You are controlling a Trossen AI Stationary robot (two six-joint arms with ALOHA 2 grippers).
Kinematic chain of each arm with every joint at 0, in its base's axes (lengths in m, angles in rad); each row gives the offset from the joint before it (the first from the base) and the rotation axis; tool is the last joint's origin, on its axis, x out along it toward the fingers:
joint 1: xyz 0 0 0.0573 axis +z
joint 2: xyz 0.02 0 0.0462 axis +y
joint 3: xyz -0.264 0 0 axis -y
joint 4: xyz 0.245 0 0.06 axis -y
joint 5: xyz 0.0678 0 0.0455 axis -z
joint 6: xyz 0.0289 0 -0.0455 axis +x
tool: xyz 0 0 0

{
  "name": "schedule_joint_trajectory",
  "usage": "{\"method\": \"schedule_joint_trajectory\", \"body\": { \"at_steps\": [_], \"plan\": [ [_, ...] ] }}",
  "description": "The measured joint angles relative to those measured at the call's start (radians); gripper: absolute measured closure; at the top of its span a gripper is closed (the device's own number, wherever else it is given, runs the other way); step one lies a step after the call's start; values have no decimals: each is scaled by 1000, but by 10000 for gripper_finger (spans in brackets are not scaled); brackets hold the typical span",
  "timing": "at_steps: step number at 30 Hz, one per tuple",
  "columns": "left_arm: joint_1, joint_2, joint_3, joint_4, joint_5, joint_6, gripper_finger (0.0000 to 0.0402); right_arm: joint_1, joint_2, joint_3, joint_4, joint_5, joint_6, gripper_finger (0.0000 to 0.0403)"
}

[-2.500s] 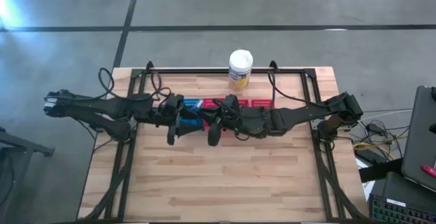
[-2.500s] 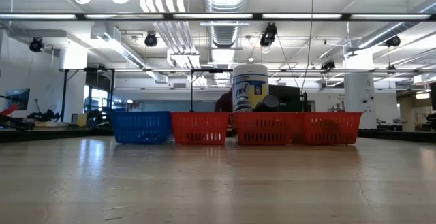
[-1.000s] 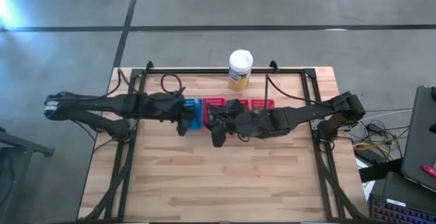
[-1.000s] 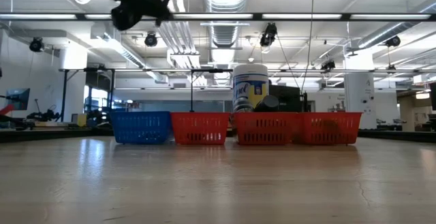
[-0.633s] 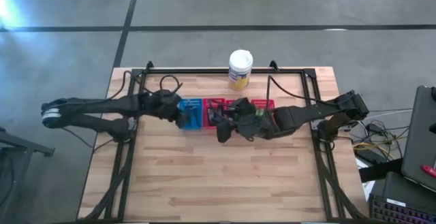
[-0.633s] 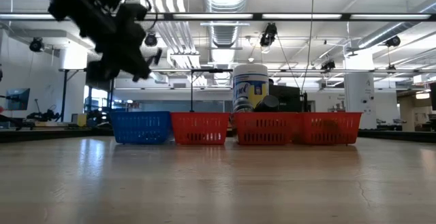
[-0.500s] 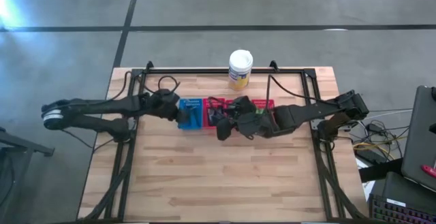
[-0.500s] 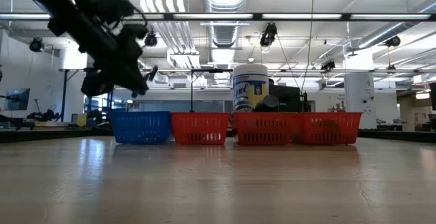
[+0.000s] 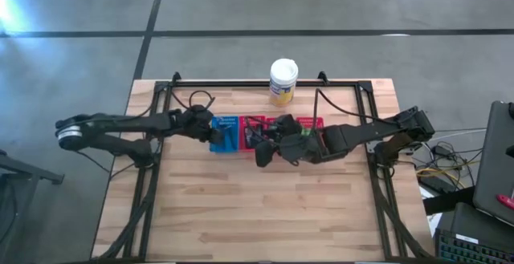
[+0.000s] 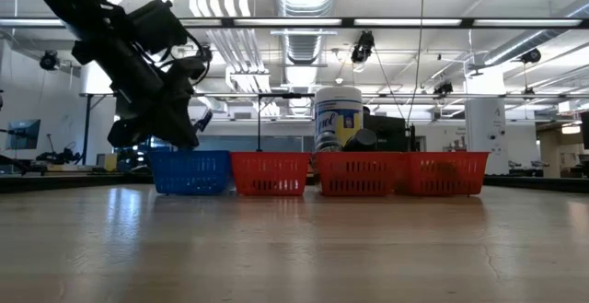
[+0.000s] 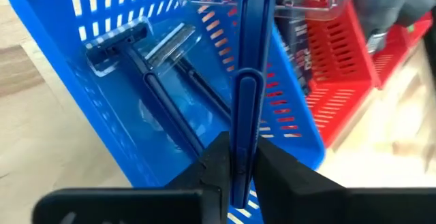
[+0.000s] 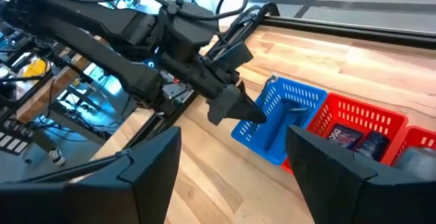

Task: Pick & Place Travel size toiletries
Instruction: Put the blue razor into the blue bin, then return to Home Position

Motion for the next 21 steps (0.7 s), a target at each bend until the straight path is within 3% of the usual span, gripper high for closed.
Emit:
{"method": "schedule_joint_trajectory", "body": {
  "at_steps": [12,21],
  "plan": [
    [0,74,0,26,9,-7,317,0,0,0,-22,-1,6,141],
    [0,-50,0,-38,10,65,289,0,0,0,-31,-29,8,113]
  ]
}}
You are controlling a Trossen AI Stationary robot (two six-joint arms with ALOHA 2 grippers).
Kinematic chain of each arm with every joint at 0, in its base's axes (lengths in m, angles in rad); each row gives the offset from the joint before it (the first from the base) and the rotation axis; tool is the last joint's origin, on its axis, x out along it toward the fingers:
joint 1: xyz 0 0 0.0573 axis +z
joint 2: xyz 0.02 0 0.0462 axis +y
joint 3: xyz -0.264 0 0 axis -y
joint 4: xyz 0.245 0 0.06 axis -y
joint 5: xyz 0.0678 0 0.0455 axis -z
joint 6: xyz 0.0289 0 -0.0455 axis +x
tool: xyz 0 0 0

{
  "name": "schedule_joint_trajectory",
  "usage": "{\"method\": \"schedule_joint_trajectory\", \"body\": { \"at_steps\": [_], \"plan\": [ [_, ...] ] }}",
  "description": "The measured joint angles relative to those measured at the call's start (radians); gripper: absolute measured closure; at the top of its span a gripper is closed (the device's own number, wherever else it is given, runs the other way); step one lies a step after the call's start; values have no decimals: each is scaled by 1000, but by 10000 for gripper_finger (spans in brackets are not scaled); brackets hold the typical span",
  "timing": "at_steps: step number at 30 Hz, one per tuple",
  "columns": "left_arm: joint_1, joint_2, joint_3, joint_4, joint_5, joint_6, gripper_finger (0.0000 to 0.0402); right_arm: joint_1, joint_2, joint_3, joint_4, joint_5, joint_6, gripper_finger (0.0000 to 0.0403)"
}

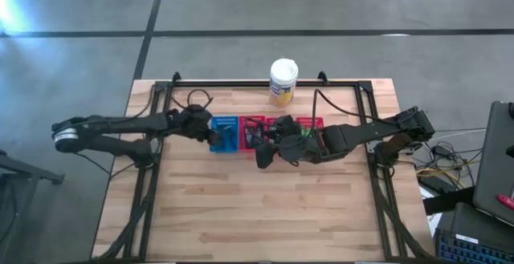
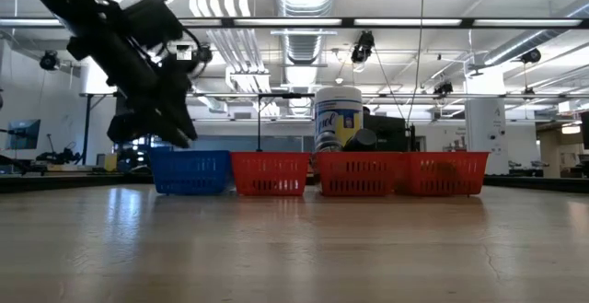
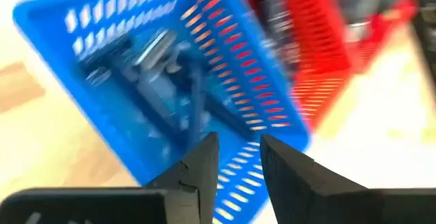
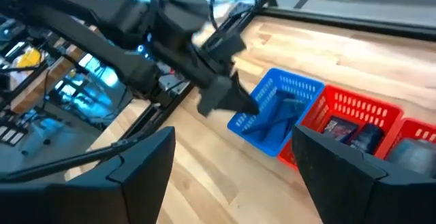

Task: Pick & Place Travel size toiletries
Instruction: Return to Home Position

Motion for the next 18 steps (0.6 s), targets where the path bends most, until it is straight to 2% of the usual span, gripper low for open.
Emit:
{"method": "schedule_joint_trajectory", "body": {
  "at_steps": [6,12,16,18],
  "plan": [
    [-10,-224,39,-5,109,112,290,4,-1,0,5,-90,-72,96],
    [-15,-417,66,7,149,147,290,-8,1,-8,51,-290,-169,106],
    [-16,-482,52,0,183,161,290,-42,10,-115,318,-417,-235,129],
    [-16,-502,41,-6,183,162,290,-60,11,-199,486,-445,-239,142]
  ]
}}
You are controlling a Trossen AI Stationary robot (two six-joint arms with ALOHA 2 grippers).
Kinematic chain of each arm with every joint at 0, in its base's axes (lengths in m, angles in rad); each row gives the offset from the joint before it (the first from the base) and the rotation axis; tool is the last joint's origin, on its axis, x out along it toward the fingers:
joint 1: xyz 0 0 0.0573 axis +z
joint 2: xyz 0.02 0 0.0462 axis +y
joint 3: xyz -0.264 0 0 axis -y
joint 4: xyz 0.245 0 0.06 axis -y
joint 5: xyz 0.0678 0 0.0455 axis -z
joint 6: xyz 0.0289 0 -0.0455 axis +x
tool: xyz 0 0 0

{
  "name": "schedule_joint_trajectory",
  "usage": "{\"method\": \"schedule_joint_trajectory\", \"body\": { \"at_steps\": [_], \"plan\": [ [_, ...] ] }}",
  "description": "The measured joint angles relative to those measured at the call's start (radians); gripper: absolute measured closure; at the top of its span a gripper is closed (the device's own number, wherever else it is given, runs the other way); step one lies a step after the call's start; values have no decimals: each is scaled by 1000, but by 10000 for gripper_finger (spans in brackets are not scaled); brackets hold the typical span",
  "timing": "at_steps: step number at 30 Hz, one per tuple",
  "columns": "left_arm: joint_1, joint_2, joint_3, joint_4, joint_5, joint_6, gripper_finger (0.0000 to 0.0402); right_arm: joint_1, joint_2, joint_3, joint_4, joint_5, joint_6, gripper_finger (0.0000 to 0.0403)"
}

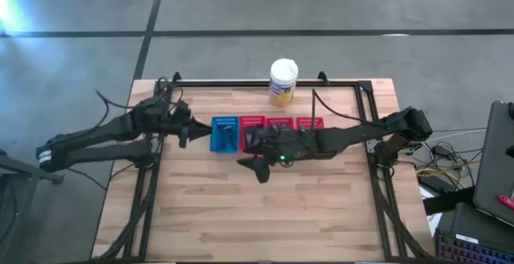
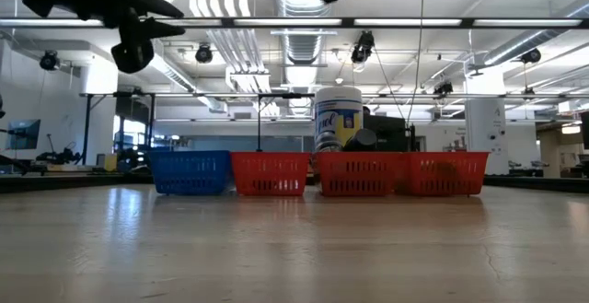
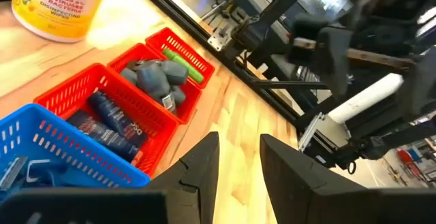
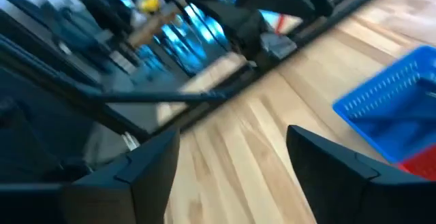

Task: Pick & Place Travel size toiletries
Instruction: Return to Home Position

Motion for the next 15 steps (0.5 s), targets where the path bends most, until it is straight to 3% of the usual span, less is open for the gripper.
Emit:
{"method": "schedule_joint_trajectory", "body": {
  "at_steps": [3,8,11,15],
  "plan": [
    [0,-25,-19,-5,0,0,290,-24,-3,-122,184,3,15,164],
    [0,-61,-43,-42,0,-1,290,-51,-60,-285,214,3,105,193],
    [0,-84,-43,-96,0,-2,290,-58,-180,-385,218,50,132,205],
    [0,-112,-44,-141,0,-2,290,-61,-399,-510,141,217,92,217]
  ]
}}
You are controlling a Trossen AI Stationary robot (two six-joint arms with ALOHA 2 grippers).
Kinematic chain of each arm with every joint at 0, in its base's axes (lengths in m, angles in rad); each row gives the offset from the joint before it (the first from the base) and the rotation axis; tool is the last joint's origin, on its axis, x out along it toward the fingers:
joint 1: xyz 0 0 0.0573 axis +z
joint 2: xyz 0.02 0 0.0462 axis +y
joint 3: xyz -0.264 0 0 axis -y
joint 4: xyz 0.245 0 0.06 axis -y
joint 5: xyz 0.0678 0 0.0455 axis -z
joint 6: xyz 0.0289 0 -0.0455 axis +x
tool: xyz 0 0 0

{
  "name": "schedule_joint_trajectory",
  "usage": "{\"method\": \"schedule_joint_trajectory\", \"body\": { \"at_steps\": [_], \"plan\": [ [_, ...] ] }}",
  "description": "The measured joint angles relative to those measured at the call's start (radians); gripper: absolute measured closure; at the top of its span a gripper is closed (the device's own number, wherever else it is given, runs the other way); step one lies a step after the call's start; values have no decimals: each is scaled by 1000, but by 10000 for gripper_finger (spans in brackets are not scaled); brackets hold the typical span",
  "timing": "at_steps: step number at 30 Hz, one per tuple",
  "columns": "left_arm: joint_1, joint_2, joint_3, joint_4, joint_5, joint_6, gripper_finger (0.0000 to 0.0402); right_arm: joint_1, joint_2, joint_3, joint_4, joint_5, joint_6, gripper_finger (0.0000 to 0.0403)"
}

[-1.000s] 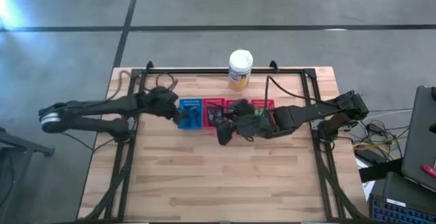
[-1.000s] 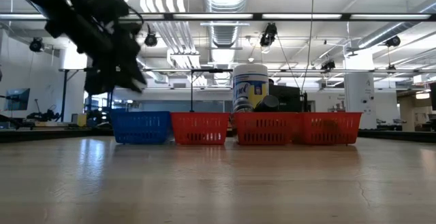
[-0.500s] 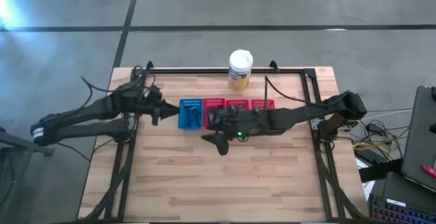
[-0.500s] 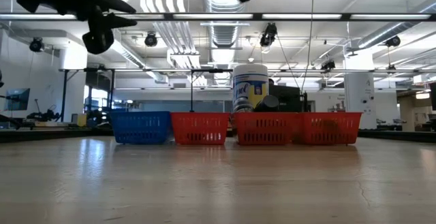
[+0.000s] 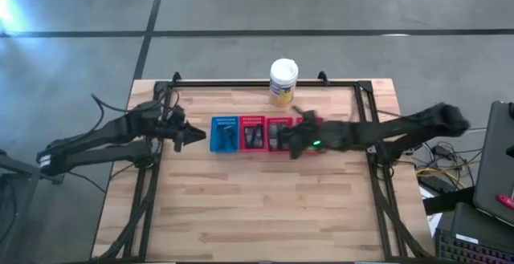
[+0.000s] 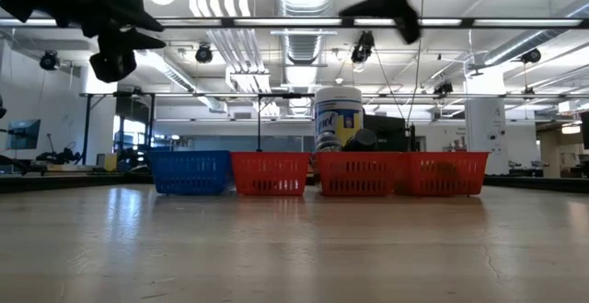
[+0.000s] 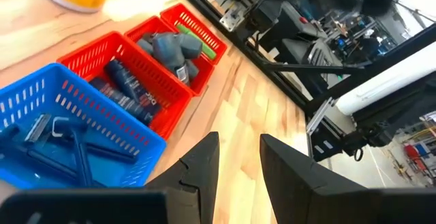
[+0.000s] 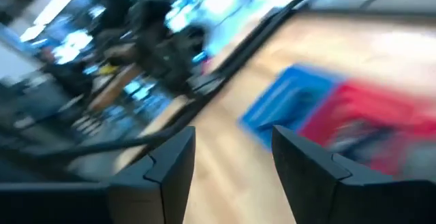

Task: Pick & Place Travel size toiletries
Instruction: Return to Home Position

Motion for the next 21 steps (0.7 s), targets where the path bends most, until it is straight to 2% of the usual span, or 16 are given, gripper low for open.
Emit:
{"method": "schedule_joint_trajectory", "body": {
  "at_steps": [4,7,9,14,17,21],
  "plan": [
    [0,-13,0,-1,0,39,290,-1,-239,-93,-206,134,-41,226],
    [0,-15,0,-1,-19,67,290,0,-409,-152,-343,155,47,232],
    [0,-15,0,0,-37,68,290,2,-514,-201,-362,154,89,235],
    [0,-15,0,2,-90,66,290,-2,-725,-381,-216,111,30,233],
    [0,-15,0,3,-108,48,290,-4,-822,-516,-60,67,-30,225],
    [0,-15,0,3,-147,14,290,-10,-937,-694,177,-42,-136,214]
  ]
}}
